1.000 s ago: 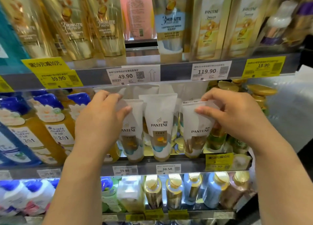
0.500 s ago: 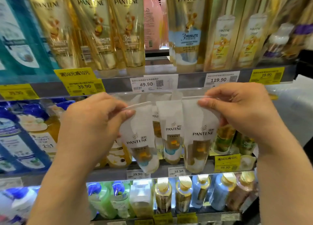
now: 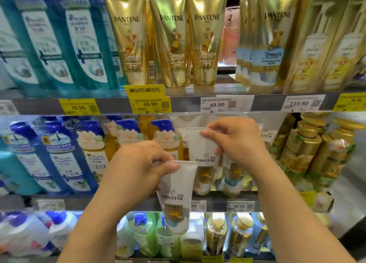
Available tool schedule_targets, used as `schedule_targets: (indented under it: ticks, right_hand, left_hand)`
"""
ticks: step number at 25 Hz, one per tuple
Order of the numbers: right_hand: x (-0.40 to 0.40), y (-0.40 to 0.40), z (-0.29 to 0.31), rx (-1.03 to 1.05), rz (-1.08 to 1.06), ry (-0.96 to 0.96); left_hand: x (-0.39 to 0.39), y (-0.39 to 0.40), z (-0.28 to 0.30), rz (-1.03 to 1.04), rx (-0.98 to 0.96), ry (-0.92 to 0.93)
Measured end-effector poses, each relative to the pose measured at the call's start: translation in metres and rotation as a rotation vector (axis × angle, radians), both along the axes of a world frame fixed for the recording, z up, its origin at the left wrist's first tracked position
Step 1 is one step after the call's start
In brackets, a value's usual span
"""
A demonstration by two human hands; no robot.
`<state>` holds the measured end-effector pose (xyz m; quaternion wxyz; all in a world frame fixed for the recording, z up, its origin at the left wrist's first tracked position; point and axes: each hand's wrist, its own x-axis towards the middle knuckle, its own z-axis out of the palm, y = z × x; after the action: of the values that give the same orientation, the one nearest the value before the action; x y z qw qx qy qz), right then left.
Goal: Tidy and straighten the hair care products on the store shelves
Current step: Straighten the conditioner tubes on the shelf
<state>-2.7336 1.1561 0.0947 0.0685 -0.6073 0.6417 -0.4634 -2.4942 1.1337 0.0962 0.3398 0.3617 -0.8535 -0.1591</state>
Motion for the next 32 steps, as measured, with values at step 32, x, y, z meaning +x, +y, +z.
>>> schedule_targets:
  ticks: [32]
  right_hand:
    - [-0.023,0.013,-0.001,0.027,0.116,0.071]
  left_hand:
    - [-0.072,-0.026,-0.002,-0.135,0.031,-0.004]
